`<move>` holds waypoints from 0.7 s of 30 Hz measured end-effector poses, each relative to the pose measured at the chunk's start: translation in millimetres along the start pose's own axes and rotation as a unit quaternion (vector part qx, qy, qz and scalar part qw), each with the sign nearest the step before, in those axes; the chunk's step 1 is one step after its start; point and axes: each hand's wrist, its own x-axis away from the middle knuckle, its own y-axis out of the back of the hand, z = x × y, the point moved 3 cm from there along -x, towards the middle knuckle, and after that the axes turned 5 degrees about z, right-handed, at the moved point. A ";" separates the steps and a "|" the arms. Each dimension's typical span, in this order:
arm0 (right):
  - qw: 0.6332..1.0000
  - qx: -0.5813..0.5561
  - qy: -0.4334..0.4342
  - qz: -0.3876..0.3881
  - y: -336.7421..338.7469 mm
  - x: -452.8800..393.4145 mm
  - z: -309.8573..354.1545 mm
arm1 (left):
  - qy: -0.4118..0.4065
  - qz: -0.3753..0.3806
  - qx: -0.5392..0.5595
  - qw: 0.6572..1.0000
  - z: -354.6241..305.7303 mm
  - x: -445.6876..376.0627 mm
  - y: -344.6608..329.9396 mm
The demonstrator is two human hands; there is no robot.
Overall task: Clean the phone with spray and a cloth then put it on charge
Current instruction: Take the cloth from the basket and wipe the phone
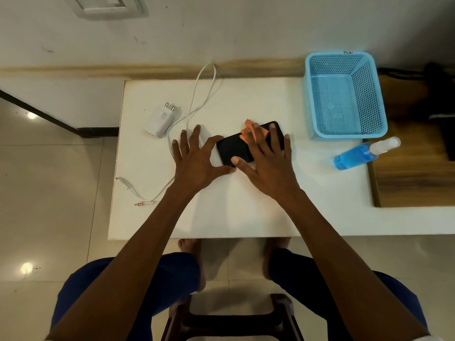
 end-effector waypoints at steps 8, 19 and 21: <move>0.997 0.056 0.059 -0.018 -9.6 6.8 15.7 | 0.001 0.008 -0.010 1.000 1.0 0.7 -4.6; 0.995 0.048 -0.092 -0.011 7.7 31.2 -34.9 | -0.002 -0.014 -0.019 1.000 1.5 1.7 -6.3; 0.995 0.040 -0.088 0.000 6.8 37.1 -35.2 | -0.002 -0.011 -0.021 1.000 1.1 1.6 -6.1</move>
